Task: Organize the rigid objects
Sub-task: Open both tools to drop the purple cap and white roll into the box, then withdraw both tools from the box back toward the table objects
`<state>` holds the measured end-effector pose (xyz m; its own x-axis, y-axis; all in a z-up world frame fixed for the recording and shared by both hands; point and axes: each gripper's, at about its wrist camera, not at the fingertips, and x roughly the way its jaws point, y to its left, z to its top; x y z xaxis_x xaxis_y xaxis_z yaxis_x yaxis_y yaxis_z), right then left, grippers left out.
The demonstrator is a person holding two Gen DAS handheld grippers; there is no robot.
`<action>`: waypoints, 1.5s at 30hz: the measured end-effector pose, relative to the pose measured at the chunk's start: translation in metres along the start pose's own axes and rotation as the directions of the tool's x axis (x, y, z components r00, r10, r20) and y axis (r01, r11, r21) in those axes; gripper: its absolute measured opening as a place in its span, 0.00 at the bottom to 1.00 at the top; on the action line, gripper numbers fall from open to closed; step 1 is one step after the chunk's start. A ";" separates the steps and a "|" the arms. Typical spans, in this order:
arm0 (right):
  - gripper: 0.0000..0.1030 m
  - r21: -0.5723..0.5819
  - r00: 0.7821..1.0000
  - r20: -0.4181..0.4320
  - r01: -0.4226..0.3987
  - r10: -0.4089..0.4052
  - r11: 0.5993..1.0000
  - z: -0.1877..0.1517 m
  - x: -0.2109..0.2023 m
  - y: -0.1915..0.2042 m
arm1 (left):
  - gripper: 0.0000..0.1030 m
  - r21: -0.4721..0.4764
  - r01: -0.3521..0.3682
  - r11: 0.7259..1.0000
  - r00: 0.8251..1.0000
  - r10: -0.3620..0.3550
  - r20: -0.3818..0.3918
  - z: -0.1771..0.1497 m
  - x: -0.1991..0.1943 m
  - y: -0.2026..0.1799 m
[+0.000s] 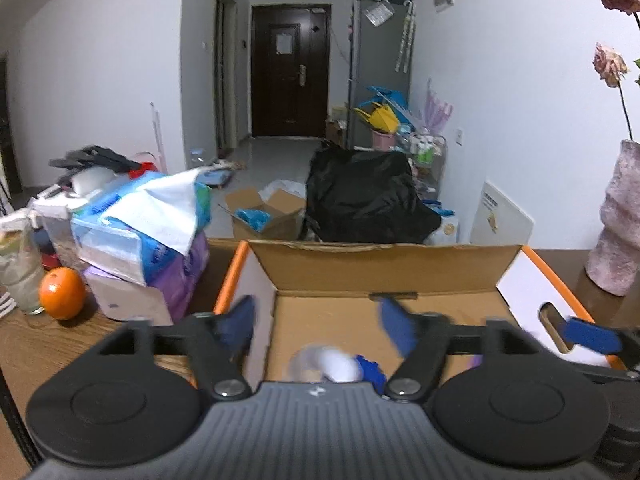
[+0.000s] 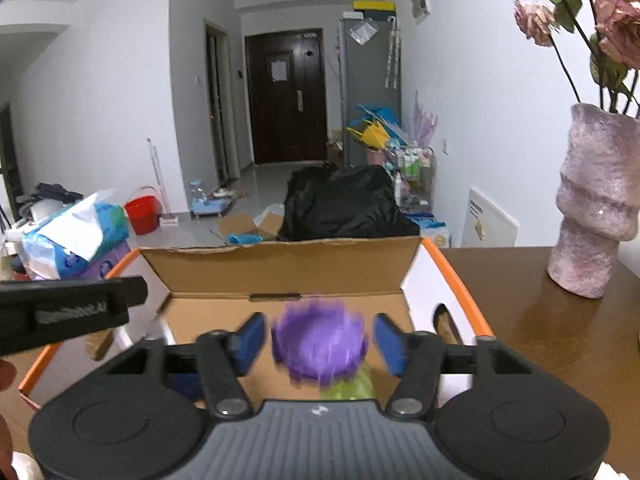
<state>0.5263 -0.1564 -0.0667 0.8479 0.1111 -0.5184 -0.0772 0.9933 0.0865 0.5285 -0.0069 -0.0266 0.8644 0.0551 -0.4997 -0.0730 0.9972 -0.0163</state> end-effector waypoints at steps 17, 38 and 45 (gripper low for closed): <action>1.00 -0.014 0.999 -0.013 0.049 -0.049 0.999 -0.001 0.000 0.000 | 1.00 -0.002 -0.038 0.999 0.999 0.038 0.034 0.004 -0.010 0.003; 1.00 -0.041 0.999 0.035 0.006 -0.004 0.999 -0.011 -0.031 0.012 | 1.00 0.009 -0.063 0.998 0.994 0.062 0.089 -0.008 -0.048 0.013; 1.00 -0.061 0.999 0.047 0.006 -0.003 0.998 -0.026 -0.057 0.019 | 1.00 0.007 -0.081 0.997 0.992 0.080 0.098 -0.023 -0.074 0.025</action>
<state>0.4625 -0.1432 -0.0577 0.8717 0.1063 -0.4783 -0.1039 0.9941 0.0315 0.4515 0.0127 -0.0100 0.9005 0.1399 -0.4118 -0.1398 0.9897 0.0303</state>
